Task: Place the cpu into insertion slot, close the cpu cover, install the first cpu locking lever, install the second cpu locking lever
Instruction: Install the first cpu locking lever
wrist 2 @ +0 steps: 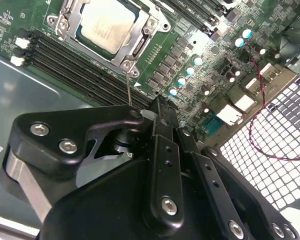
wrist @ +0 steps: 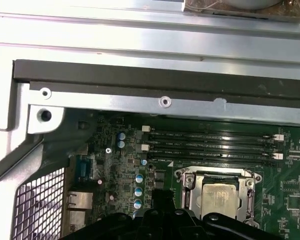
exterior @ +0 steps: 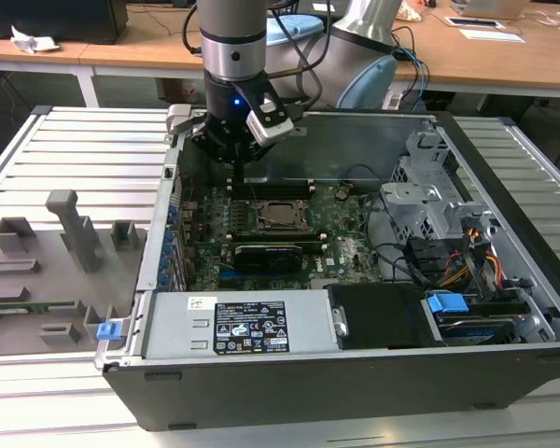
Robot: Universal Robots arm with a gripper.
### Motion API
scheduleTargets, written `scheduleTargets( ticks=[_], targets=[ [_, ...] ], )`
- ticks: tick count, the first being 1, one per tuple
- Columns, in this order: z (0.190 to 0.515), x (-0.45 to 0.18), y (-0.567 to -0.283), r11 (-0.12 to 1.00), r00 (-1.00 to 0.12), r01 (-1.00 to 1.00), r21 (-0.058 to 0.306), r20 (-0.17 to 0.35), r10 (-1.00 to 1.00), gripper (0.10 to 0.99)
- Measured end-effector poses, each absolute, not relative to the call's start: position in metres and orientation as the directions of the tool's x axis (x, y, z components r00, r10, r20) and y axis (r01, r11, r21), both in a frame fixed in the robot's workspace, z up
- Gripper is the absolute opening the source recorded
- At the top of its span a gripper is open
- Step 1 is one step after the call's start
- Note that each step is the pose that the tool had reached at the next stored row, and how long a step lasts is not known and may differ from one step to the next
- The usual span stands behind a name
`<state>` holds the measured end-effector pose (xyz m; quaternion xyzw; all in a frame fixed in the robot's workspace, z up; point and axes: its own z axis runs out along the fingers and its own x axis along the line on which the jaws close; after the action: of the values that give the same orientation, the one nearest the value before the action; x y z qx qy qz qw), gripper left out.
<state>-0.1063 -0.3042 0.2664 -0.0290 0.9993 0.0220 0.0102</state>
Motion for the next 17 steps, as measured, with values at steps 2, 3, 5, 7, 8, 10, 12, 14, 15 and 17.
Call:
scheduleTargets(
  ticks=[2, 3, 5, 7, 8, 10, 12, 14, 15, 17],
  targets=[
    [0.266, -0.1064, -0.304, 0.997, -0.998, -0.059, 0.044, -0.022, -0.058, 0.106],
    [0.2659, -0.1064, -0.3038, 0.997, -0.998, -0.059, 0.044, -0.022, -0.058, 0.106],
    [0.2656, -0.1064, -0.3036, 0.997, -0.998, -0.059, 0.044, -0.022, -0.058, 0.106],
    [0.2653, -0.1064, -0.3032, 0.997, -0.998, -0.059, 0.044, -0.022, -0.058, 0.106],
    [0.2652, -0.1064, -0.3029, 0.997, -0.998, -0.058, 0.044, -0.022, -0.057, 0.106],
    [0.2651, -0.1064, -0.3025, 0.997, -0.998, -0.059, 0.044, -0.022, -0.058, 0.106],
    [0.2649, -0.1065, -0.3021, 0.997, -0.998, -0.059, 0.044, -0.022, -0.058, 0.106],
    [0.2648, -0.1065, -0.3017, 0.997, -0.998, -0.059, 0.044, -0.022, -0.058, 0.106],
    [0.2643, -0.1065, -0.3015, 0.997, -0.998, -0.059, 0.044, -0.022, -0.058, 0.106],
    [0.2641, -0.1064, -0.3011, 0.997, -0.998, -0.059, 0.044, -0.022, -0.058, 0.106]
  ],
)
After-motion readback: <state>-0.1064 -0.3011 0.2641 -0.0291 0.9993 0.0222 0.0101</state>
